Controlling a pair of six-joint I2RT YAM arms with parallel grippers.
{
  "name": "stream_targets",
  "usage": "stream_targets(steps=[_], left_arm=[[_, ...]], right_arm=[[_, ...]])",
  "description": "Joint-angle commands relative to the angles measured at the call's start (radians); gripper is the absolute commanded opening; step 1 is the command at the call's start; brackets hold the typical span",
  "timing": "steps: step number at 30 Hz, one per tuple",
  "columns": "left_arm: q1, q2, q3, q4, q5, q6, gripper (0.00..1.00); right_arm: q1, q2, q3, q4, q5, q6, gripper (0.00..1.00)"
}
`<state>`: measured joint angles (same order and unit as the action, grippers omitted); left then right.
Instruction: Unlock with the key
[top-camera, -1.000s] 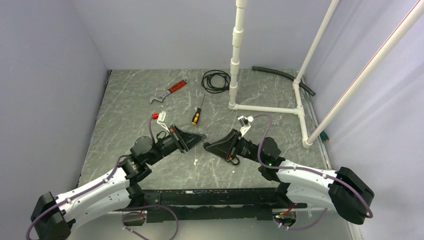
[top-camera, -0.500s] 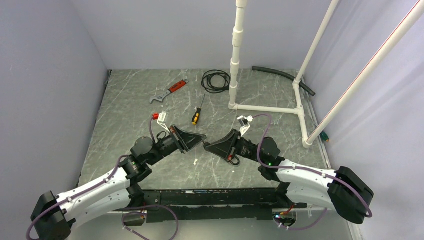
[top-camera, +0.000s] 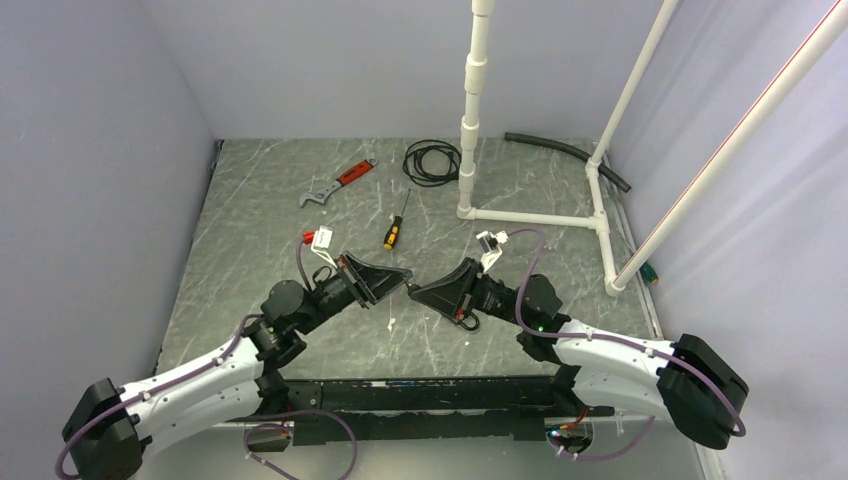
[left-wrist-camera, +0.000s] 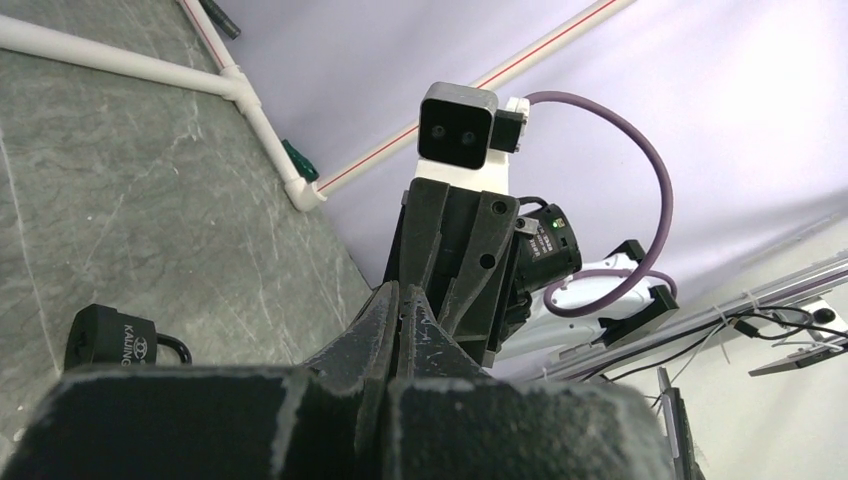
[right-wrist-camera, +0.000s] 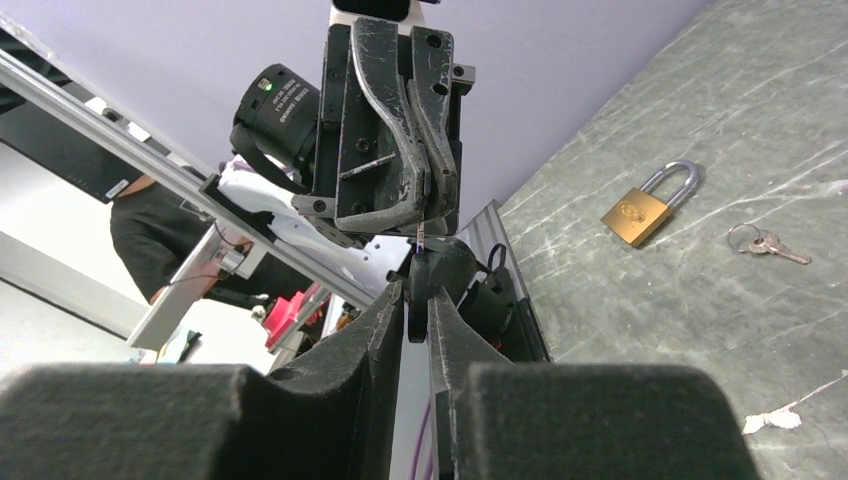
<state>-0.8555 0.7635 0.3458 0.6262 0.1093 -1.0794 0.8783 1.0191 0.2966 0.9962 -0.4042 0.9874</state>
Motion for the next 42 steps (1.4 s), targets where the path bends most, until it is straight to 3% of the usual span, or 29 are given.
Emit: stream_targets(steps=[1, 3, 5, 7, 8, 9, 10, 11, 12, 14, 21, 26, 30, 34, 39, 42], left_arm=[[0.001, 0.012, -0.041, 0.03, -0.058, -0.004, 0.0], [0.002, 0.014, -0.055, 0.049, -0.062, -0.008, 0.0], [0.003, 0.016, -0.06, 0.056, -0.063, -0.009, 0.0], [0.002, 0.019, -0.058, 0.053, -0.056, -0.002, 0.0], [0.001, 0.018, -0.052, 0.044, -0.047, 0.007, 0.07], [0.001, 0.013, -0.043, 0.023, -0.039, 0.016, 0.25], [0.001, 0.005, -0.032, -0.009, -0.03, 0.026, 0.53], [0.002, -0.009, -0.02, -0.045, -0.021, 0.039, 0.74], [0.002, -0.026, -0.005, -0.09, -0.015, 0.059, 0.86], [0.002, -0.08, 0.037, -0.224, -0.023, 0.099, 0.99], [0.001, -0.296, 0.197, -0.693, -0.106, 0.264, 0.99], [0.002, -0.344, 0.292, -0.891, -0.165, 0.384, 0.99], [0.001, -0.203, 0.409, -1.052, -0.179, 0.456, 0.97], [0.002, -0.009, 0.497, -1.082, -0.145, 0.517, 0.92], [-0.01, 0.202, 0.582, -1.075, -0.081, 0.604, 0.82], [-0.052, 0.311, 0.646, -1.089, -0.105, 0.685, 0.8]], right_arm=[[0.003, -0.018, 0.042, 0.143, -0.011, 0.017, 0.16], [0.003, -0.018, 0.043, 0.146, -0.007, 0.02, 0.14], [0.004, -0.017, 0.044, 0.149, -0.008, 0.022, 0.02], [0.003, -0.02, 0.044, 0.143, -0.007, 0.02, 0.0], [0.003, -0.025, 0.043, 0.137, -0.005, 0.018, 0.0], [0.002, -0.034, 0.041, 0.114, 0.0, 0.015, 0.0], [0.002, -0.048, 0.043, 0.073, 0.01, 0.007, 0.0], [0.002, -0.066, 0.043, 0.029, 0.023, -0.006, 0.0], [0.003, -0.09, 0.042, -0.019, 0.038, -0.021, 0.0], [0.002, -0.143, 0.031, -0.117, 0.071, -0.053, 0.0], [-0.002, -0.293, 0.028, -0.439, 0.161, -0.141, 0.0], [-0.004, -0.376, 0.069, -0.67, 0.252, -0.205, 0.0], [-0.005, -0.441, 0.119, -0.834, 0.339, -0.257, 0.0], [-0.006, -0.501, 0.157, -0.959, 0.397, -0.296, 0.0], [-0.006, -0.587, 0.228, -1.25, 0.617, -0.313, 0.0], [-0.006, -0.623, 0.267, -1.455, 0.835, -0.23, 0.0]])
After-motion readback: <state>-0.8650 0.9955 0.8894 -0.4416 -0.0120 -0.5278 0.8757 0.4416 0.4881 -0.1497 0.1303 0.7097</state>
